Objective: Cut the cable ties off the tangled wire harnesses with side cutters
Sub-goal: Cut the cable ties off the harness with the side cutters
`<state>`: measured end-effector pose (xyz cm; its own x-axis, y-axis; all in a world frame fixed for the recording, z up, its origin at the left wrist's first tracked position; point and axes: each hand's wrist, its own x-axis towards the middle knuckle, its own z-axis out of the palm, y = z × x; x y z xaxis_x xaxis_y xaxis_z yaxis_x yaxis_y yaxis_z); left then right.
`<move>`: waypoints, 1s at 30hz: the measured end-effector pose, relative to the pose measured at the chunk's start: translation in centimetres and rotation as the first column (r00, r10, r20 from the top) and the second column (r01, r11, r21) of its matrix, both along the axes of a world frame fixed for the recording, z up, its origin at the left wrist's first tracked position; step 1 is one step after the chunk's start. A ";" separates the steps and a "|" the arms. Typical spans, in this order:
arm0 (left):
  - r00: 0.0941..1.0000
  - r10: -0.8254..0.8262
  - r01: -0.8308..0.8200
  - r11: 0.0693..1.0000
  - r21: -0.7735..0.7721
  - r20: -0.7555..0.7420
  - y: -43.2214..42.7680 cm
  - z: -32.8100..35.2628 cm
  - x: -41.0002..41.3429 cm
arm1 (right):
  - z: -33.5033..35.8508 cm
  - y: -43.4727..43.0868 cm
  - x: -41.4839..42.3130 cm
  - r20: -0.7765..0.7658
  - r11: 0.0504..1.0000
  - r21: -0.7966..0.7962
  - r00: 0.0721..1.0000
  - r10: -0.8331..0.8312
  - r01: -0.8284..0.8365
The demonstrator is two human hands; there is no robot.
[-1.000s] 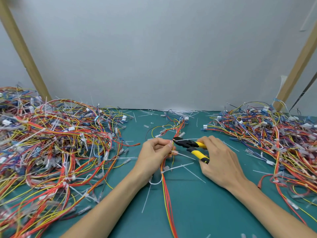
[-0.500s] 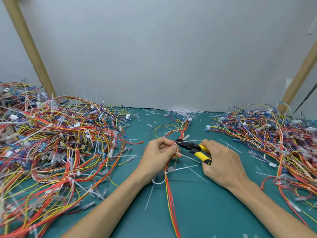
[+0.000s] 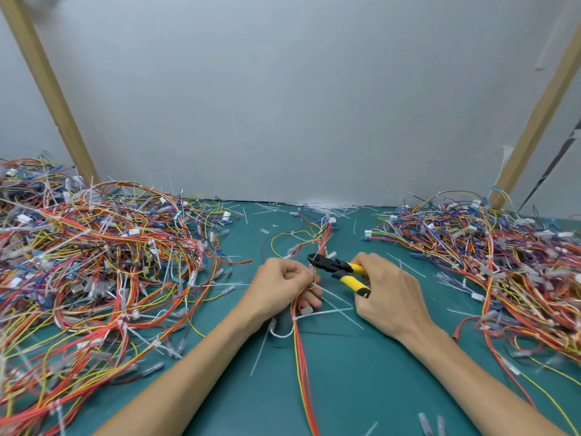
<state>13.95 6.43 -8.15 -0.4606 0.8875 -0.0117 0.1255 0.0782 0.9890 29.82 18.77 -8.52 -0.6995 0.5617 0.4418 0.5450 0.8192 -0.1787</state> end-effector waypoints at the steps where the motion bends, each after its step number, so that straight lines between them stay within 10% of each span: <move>1: 1.000 0.025 -0.025 1.000 0.004 0.001 0.1 0.0 0.2 | 0.0 0.0 0.0 0.000 1.000 -0.001 1.000 -0.010 0.010; 30: 0.948 0.183 -0.165 0.982 0.092 -0.260 0.6 -1.5 0.3 | 0.0 -0.2 0.0 0.026 0.999 0.036 1.000 -0.014 0.013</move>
<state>14.24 7.04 -9.65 -0.5860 0.7876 0.1904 0.3752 0.0555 0.9253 29.82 18.56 -8.51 -0.7035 0.5554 0.4434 0.5601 0.8173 -0.1351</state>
